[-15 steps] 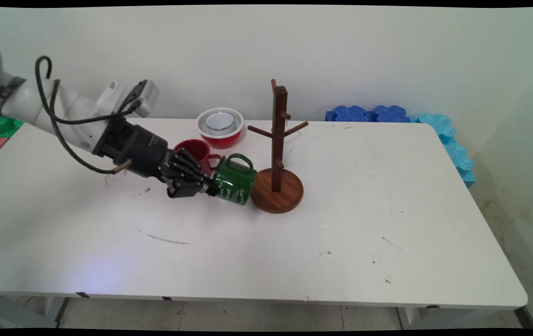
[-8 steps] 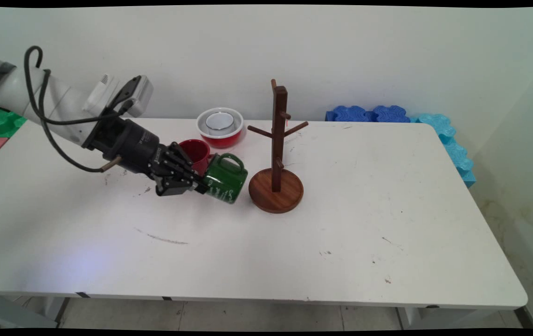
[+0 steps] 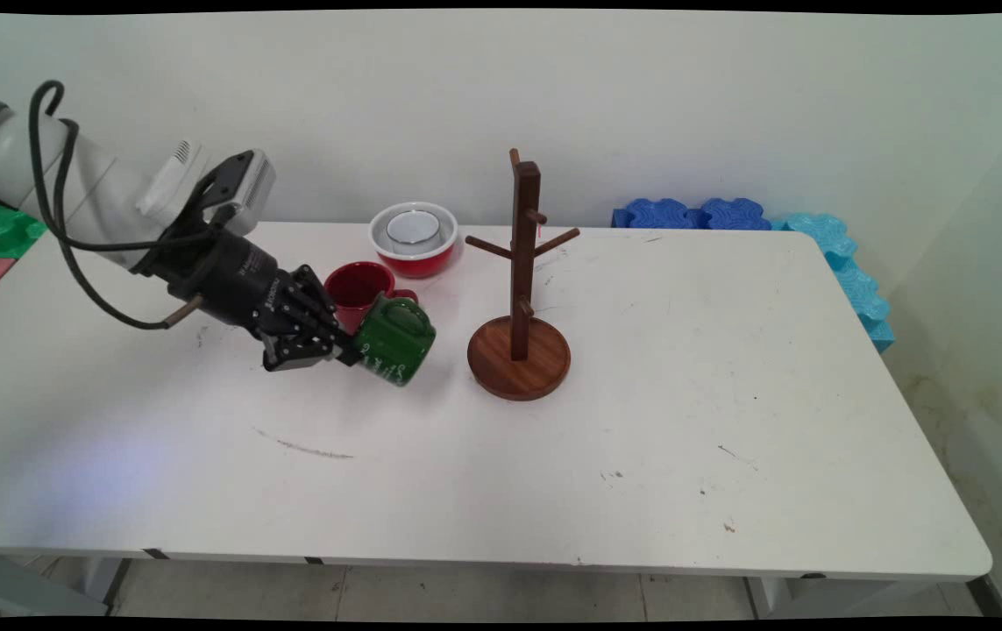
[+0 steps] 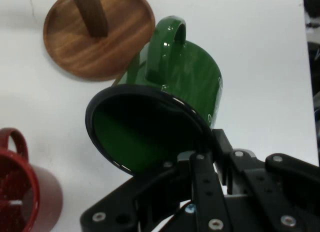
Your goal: Place the picked object on the table
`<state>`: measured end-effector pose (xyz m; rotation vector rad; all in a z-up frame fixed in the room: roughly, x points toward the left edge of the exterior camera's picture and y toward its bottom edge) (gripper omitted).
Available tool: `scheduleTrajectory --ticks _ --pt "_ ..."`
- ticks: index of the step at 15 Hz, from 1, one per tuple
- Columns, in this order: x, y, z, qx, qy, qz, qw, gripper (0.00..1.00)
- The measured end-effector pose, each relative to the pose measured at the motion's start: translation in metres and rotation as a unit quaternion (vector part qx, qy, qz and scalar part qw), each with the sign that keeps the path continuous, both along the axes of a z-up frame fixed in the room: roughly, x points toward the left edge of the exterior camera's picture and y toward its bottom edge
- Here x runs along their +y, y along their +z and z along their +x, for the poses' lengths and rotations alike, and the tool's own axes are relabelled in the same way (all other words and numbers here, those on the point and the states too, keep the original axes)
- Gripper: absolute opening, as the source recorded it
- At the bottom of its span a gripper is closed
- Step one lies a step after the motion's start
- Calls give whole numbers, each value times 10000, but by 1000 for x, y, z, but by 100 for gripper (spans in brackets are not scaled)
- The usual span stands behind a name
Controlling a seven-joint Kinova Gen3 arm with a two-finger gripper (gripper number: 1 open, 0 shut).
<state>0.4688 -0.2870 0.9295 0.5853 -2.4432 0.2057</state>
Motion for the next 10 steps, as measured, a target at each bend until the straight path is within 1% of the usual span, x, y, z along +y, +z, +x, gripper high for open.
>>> scheduleTrajectory --ticks 3,6,7,10 --pt "0 2 2 -288 -62 -64 9995 0" --pt "2 3 5 -620 -132 -158 9979 0" --pt "2 3 5 -687 -149 -179 9974 0" --pt "5 1 7 -1024 -213 -291 9941 0"
